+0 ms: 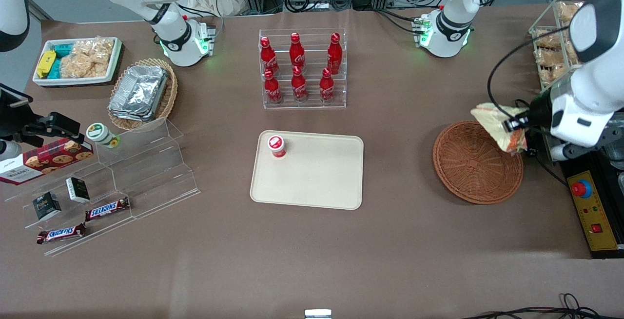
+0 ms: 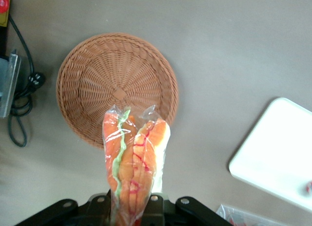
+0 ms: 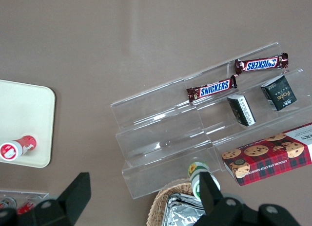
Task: Place sandwich from basket to tray
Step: 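Carry the sandwich over the cream tray with the left gripper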
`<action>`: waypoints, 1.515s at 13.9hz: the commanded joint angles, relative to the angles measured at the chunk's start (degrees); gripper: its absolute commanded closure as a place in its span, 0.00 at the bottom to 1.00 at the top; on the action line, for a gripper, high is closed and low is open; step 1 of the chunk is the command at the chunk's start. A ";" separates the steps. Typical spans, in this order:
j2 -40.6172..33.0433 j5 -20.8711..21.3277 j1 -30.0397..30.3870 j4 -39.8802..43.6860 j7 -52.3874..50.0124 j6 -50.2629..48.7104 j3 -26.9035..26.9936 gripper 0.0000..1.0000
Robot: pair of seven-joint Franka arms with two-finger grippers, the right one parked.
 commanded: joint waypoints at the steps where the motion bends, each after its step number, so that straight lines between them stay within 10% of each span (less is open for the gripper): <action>1: -1.11 2.43 0.05 4.75 -0.99 -6.44 -6.63 0.92; 8: 4.83 6.39 0.05 4.75 -19.26 -3.31 -29.32 0.93; 13: 17.31 10.25 -0.13 4.05 -21.74 8.91 -34.25 0.92; 21: 38.50 28.53 -6.37 4.57 -31.05 25.27 -34.18 0.93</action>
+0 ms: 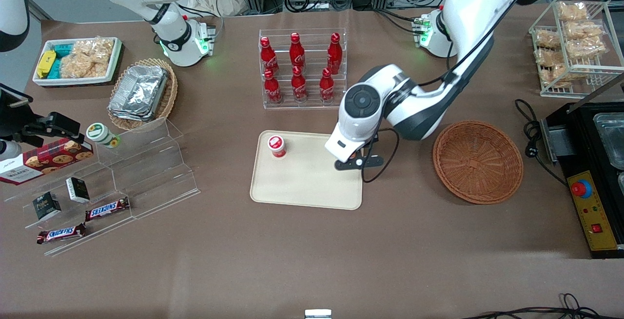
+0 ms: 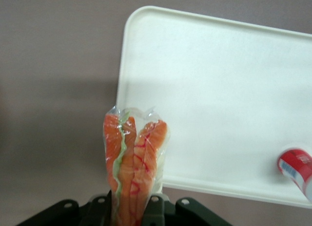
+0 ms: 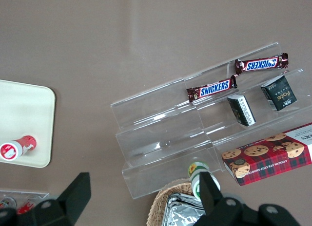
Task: Place sandwich from basket to tray
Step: 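Carry the sandwich over the cream tray with the left gripper, then lower the sandwich onto the tray and open the left gripper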
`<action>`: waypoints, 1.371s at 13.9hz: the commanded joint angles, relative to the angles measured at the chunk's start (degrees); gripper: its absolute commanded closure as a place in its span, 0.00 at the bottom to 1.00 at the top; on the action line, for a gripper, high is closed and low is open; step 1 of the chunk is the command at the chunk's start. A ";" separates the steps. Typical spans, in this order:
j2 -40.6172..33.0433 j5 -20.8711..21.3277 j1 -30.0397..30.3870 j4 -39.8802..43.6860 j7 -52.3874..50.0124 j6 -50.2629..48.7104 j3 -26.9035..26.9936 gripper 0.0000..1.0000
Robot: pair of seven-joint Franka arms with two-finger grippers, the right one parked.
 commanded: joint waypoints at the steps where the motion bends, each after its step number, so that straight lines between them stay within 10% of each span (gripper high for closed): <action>1: 4.72 4.34 0.13 2.21 -0.92 1.65 -0.25 0.93; 6: 10.27 7.34 -2.94 7.74 -1.27 3.33 3.96 0.85; 10: 9.40 6.73 -2.95 9.94 -3.90 2.80 4.24 0.00; 19: -10.44 -1.26 1.96 9.69 -7.34 -14.57 4.15 0.00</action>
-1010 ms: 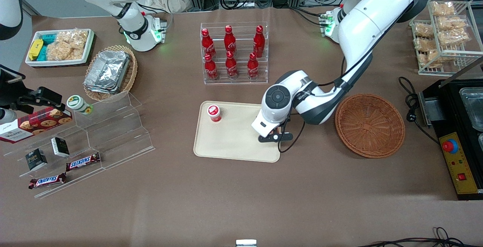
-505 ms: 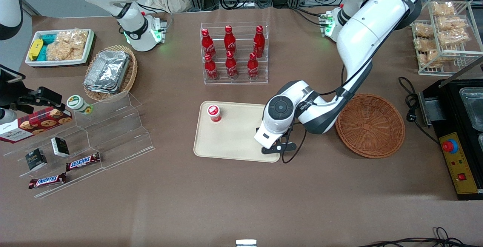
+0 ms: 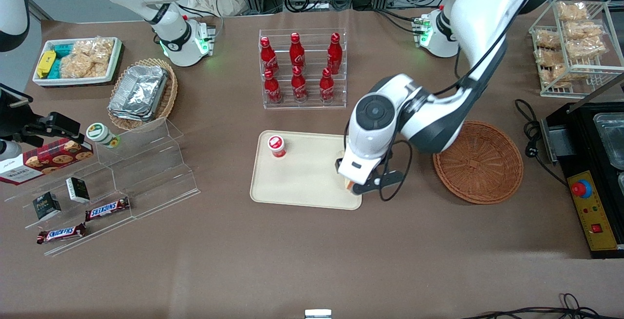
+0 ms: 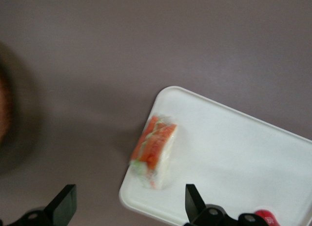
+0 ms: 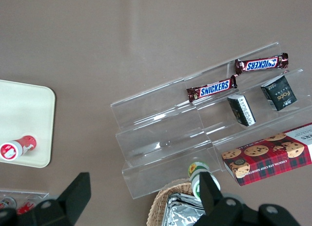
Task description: Place sandwich from basket to tray
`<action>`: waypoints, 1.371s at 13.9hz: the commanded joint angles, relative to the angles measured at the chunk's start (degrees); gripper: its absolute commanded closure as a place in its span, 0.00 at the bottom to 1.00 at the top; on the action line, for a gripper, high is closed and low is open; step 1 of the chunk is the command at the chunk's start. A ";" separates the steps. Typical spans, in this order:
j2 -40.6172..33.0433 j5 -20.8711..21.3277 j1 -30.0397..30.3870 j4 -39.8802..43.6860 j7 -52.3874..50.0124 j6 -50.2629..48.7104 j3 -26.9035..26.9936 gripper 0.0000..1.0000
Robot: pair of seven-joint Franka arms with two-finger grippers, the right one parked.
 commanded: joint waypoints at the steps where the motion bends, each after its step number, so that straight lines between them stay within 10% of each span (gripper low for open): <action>1: -8.25 -2.94 3.83 -2.04 0.38 -6.83 0.40 0.00; 6: -18.19 -9.87 11.75 -3.09 12.13 -13.35 2.49 0.00; 13: -29.35 -21.30 3.42 -7.65 39.98 -15.21 29.19 0.00; 19: -34.63 -25.53 2.09 -10.12 54.07 -18.02 39.50 0.00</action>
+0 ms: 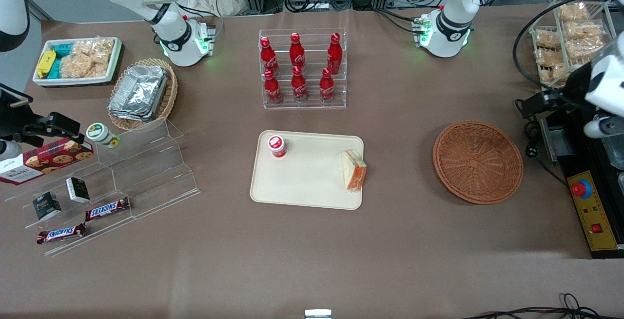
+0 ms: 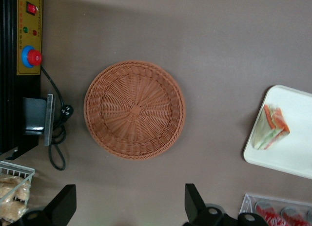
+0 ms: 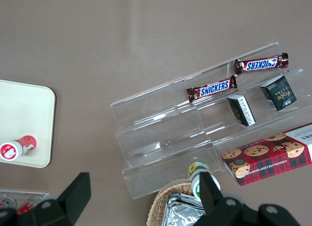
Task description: Place sandwich from basket to tray
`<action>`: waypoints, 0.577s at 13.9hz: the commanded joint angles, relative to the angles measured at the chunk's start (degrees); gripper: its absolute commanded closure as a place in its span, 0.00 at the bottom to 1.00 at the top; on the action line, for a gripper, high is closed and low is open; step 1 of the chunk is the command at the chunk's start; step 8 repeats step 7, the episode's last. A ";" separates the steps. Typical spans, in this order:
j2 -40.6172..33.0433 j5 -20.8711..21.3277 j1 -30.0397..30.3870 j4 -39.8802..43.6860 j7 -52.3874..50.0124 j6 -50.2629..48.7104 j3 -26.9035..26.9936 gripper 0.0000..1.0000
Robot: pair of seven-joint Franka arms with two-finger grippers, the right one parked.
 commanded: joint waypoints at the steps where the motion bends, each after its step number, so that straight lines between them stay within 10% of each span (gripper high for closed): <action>1: -3.50 -1.01 -1.33 -2.85 2.77 -0.98 2.49 0.00; 8: -4.48 -1.01 -1.25 -2.69 2.42 -0.80 2.58 0.00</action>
